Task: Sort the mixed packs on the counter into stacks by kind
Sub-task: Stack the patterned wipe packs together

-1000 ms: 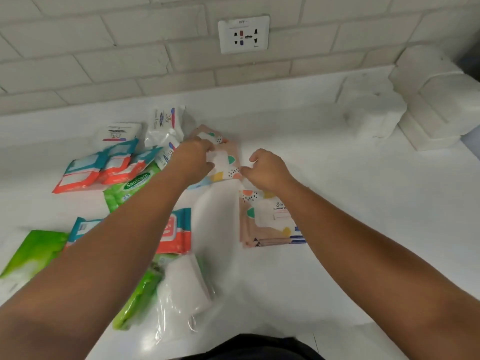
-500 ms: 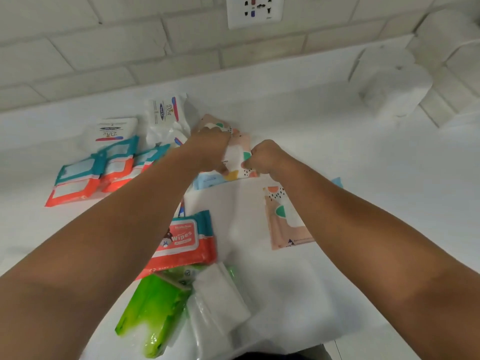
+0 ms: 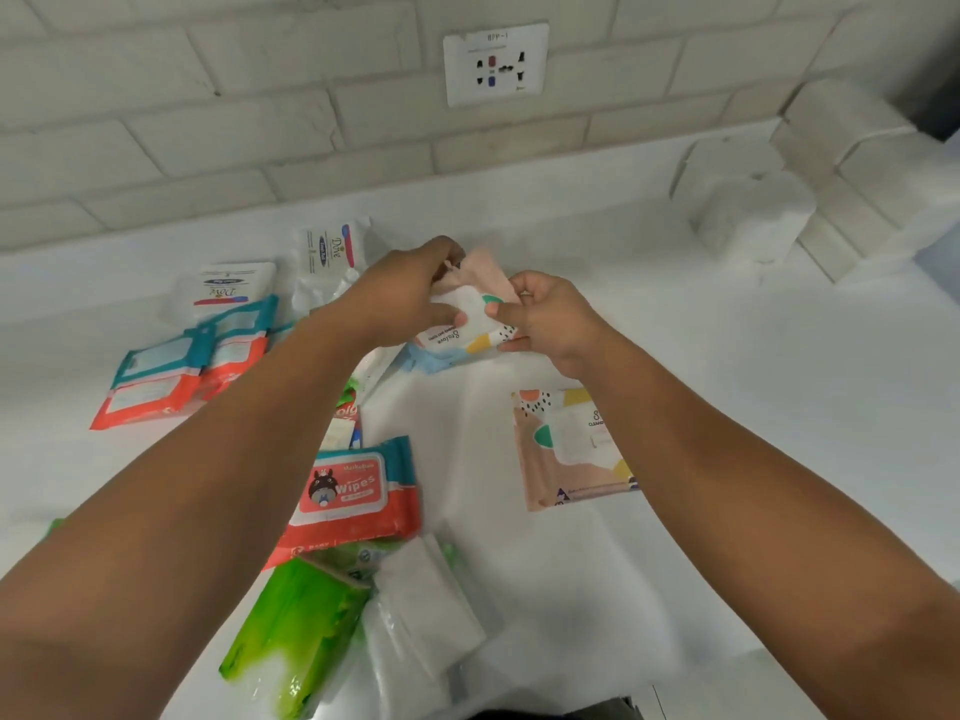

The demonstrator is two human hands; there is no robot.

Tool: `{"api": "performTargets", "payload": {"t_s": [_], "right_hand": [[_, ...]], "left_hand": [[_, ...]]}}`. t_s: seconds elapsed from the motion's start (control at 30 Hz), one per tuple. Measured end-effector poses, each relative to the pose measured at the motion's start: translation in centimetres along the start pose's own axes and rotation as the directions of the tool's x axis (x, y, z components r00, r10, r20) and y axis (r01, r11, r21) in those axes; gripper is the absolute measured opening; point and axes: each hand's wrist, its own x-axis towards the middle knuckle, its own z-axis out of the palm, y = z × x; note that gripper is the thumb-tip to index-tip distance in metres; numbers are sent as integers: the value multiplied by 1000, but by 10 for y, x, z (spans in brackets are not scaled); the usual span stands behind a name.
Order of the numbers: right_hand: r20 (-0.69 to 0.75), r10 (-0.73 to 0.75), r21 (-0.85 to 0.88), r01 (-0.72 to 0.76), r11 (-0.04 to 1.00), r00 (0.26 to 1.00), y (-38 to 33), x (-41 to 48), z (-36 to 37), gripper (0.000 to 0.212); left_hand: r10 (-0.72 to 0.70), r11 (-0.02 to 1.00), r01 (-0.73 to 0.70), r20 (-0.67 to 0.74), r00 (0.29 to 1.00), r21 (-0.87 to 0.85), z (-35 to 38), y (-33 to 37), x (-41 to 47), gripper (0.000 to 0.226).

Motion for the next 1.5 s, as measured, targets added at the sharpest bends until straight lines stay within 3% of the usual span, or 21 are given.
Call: {"api": "performTargets", "payload": {"t_s": [0.2,0.37,0.47,0.53,0.63,0.7,0.83,0.97,1.03,1.17,1.3,1.5], "right_hand": [[-49,-129,94,133,987,990,-17,-29,-16,22],[-126,-124,176,145,974,984,-19,-55,-30,35],[-134,-86,147,105,984,987,-10,-69,-41,52],[-112,-60,171,79,982,992,-2,-76,-50,53],[-20,-59,236,62,970,998,2,-88,-61,35],[31,-81,327,66,943,996,2,-94,-68,23],[-27,-93,416,96,904,995,0,-100,-80,15],[-53,-101,360,113,926,993,3,-106,-96,17],[-68,-121,267,135,954,990,5,-108,-103,19],[-87,-133,55,139,989,987,8,-116,-113,18],[-144,-120,-98,106,990,982,22,-119,-117,24],[-229,-198,-520,52,853,953,53,-117,-109,37]], "left_hand": [[14,997,-23,-120,993,-75,2,25,-24,39],[-129,947,32,-288,949,-318,10,48,-41,42],[-274,744,-20,-332,903,-668,15,64,-52,44],[-319,579,-107,-345,883,-808,18,79,-58,44],[-310,313,-210,-309,899,-926,26,103,-67,42],[-312,157,-204,-244,918,-966,39,115,-71,41],[-383,-8,-103,-92,919,-995,66,127,-79,35],[-422,-6,-40,-34,906,-999,72,119,-82,22],[-430,71,25,-8,903,-997,71,115,-82,23],[-505,317,112,-68,860,-942,81,116,-82,22],[-605,338,199,-51,795,-920,97,115,-81,18],[-677,515,421,-53,734,-747,118,116,-82,24]]}}
